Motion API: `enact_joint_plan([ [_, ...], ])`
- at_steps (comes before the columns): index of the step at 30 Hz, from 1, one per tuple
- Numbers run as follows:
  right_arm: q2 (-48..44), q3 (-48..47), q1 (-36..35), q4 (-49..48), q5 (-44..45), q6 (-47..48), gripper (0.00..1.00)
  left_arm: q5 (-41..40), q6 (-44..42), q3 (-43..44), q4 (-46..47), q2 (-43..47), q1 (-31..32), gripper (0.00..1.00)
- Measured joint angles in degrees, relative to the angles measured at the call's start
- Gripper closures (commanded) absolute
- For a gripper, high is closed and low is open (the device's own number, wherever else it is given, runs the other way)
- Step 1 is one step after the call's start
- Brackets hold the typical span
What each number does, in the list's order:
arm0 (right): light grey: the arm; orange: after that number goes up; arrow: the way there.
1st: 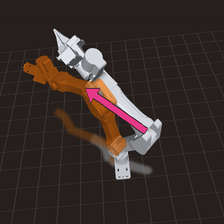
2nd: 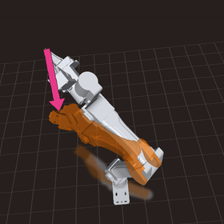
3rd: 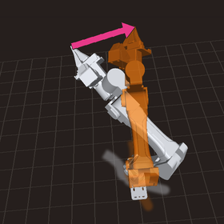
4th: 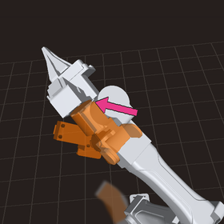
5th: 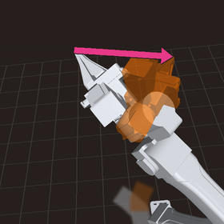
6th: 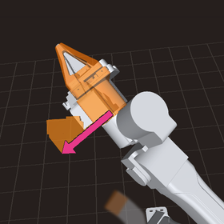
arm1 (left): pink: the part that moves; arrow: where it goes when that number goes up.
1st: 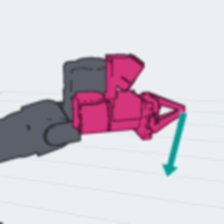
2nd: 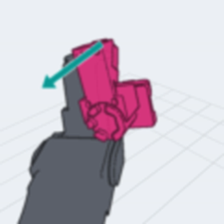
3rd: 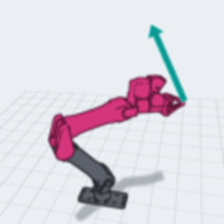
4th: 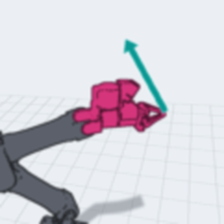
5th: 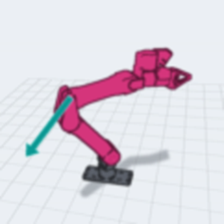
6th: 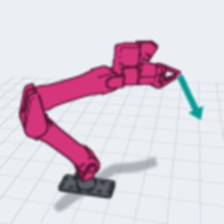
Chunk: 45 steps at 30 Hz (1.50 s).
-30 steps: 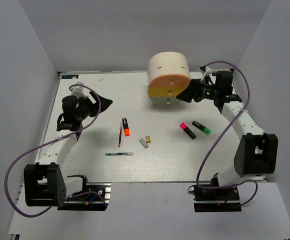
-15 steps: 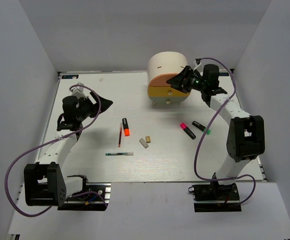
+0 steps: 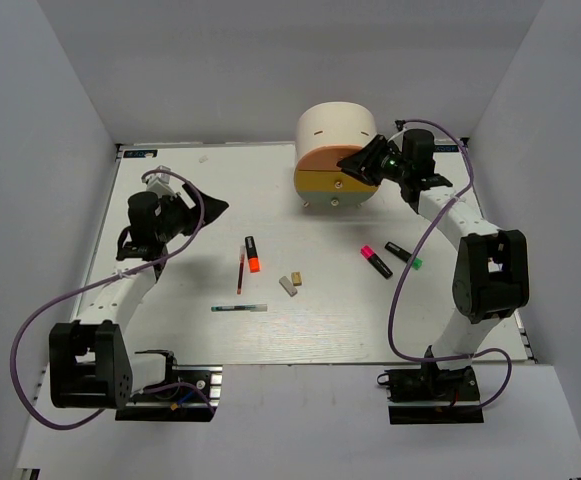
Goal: Sort the stationery into containers
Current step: Open the drawer
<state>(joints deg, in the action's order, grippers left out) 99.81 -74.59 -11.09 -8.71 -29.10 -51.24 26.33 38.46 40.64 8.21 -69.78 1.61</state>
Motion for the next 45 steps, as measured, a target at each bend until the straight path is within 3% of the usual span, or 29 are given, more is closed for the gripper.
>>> enact_joint_plan([
  [2, 0.0, 0.0, -0.09, 0.35, 0.68, -0.7, 0.76, 0.02, 0.37, 0.0, 0.42, -0.68, 0.0, 0.09],
  [10, -0.26, 1.18, -0.28, 0.13, 1.7, -1.57, 0.84, 1.16, 1.27, 0.02, 1.51, -5.99, 0.68, 0.11],
  [13, -1.16, 3.61, -0.28, -0.42, 1.79, -1.99, 0.75, 1.7, 1.64, 0.07, 1.7, -8.94, 1.81, 0.11],
  [14, -1.57, 4.5, -0.28, -0.44, 1.77, -2.32, 0.61, 1.81, 1.68, 0.09, 1.7, -9.66, 2.21, 0.11],
  [15, -1.88, 5.16, -0.28, -0.57, 1.75, -2.73, 0.56, 1.92, 1.75, 0.15, 1.68, -10.38, 2.71, 0.11],
  [18, -2.29, 6.1, -0.28, -0.9, 1.57, -3.13, 0.5, 2.16, 1.92, 0.57, 1.73, -11.58, 4.09, 0.11],
  [26, -2.25, 4.63, -0.35, -1.57, 2.03, -6.64, 0.46, 2.08, 1.92, 1.55, 1.73, -11.78, 5.84, 0.11],
  [45, -0.92, 2.29, -2.12, -1.99, 7.34, -12.92, 0.49, 0.92, 1.92, 1.55, 0.59, -11.23, 7.13, 0.11],
])
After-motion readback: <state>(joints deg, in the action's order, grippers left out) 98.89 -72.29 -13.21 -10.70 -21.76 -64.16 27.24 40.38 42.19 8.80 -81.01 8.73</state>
